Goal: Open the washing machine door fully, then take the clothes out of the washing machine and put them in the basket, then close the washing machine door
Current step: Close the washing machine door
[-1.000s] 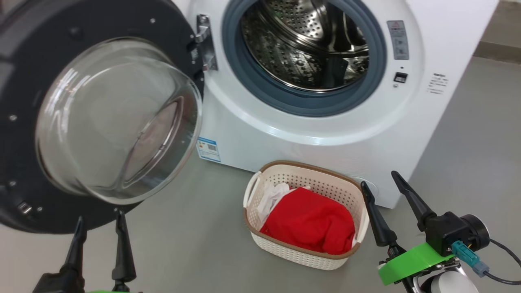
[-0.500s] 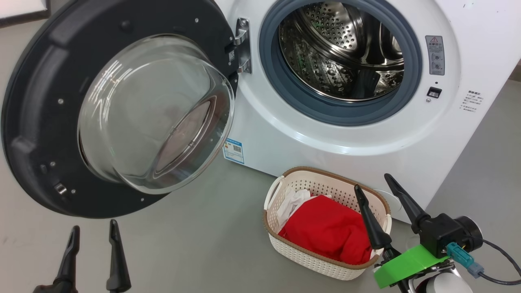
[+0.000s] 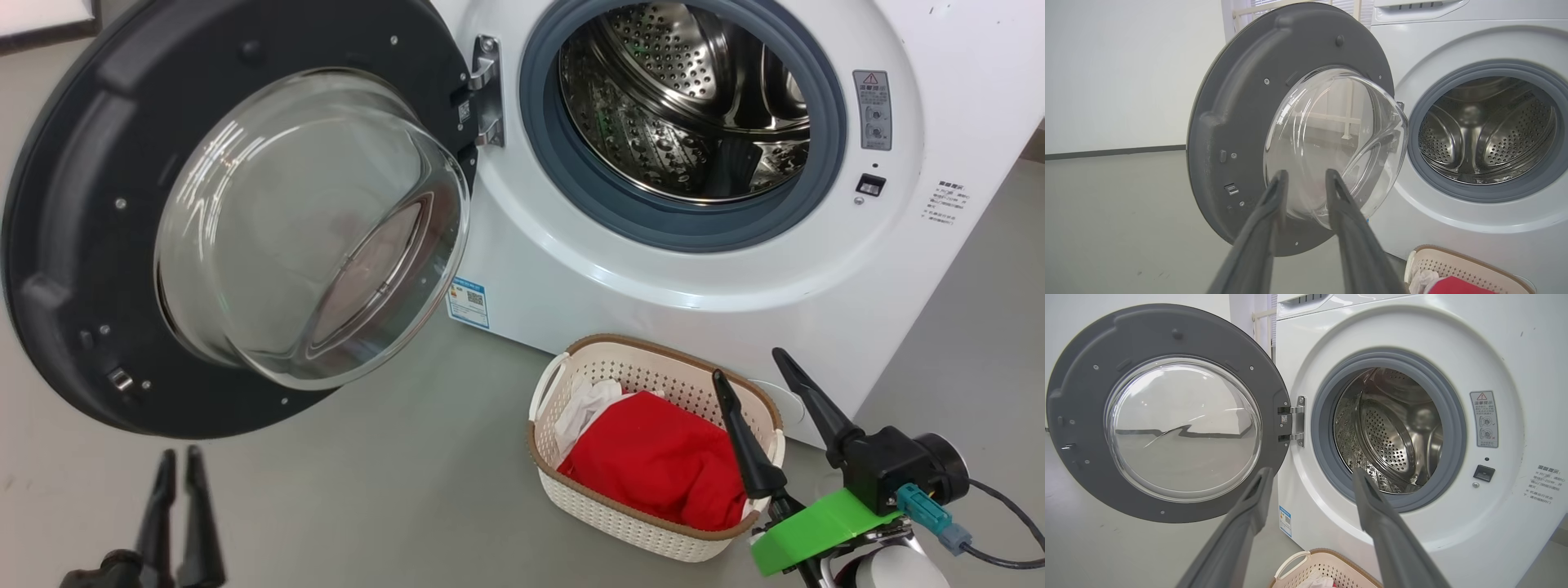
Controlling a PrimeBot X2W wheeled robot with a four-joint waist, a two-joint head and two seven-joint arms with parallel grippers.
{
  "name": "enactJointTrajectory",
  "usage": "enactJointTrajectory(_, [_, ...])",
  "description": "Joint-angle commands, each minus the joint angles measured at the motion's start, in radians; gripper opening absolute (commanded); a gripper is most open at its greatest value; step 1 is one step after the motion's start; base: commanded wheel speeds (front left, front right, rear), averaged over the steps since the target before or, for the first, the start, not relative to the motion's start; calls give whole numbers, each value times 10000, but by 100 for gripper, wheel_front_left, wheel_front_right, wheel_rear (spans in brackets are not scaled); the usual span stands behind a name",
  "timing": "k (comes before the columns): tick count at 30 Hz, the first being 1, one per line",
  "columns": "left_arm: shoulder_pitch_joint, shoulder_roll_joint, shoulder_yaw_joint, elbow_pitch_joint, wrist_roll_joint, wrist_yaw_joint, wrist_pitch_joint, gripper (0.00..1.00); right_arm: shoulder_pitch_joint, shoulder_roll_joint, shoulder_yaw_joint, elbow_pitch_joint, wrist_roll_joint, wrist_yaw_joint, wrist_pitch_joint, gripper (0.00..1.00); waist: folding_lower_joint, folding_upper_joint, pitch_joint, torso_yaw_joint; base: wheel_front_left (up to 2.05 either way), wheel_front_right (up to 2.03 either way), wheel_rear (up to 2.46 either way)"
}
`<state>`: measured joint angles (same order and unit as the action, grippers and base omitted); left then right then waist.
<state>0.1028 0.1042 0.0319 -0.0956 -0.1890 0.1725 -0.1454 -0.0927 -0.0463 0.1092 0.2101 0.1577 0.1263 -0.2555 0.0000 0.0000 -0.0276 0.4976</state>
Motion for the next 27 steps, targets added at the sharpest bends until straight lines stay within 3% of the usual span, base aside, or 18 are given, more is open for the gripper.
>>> enactJointTrajectory(1, [-234, 155, 329, -286, 147, 123, 46, 0, -360, -39, 180, -226, 41, 44, -63, 100, 0, 0, -2, -7, 0, 0, 0])
enactJointTrajectory(6, [-612, 413, 405, -379, 407, 233, -243, 0, -270, -39, 99, -252, 55, 44, -63, 100, 0, 0, 0, -42, 0, 0, 0])
enactJointTrajectory(15, [-2848, 1699, 1197, -17, 652, 156, -921, 0, -349, -39, 13, -236, 6, 44, -63, 100, 0, 0, 118, -206, 0, 0, 0])
enactJointTrajectory(20, [-4760, 2101, 2146, 1255, -566, -122, -1016, 0, -434, -39, -66, -151, -21, 44, -63, 100, 0, 0, 179, -366, 0, 0, 0])
enactJointTrajectory(23, [-6262, 2412, 2683, 2691, -1602, -492, -932, 0, -486, -39, -83, -107, -66, 44, -63, 100, 0, 0, 206, -484, 0, 0, 0])
enactJointTrajectory(27, [-7492, 2646, 3131, 4315, -2433, -577, -488, 0, -491, -39, -133, -54, -138, 44, -63, 100, 0, 0, 235, -577, 0, 0, 0])
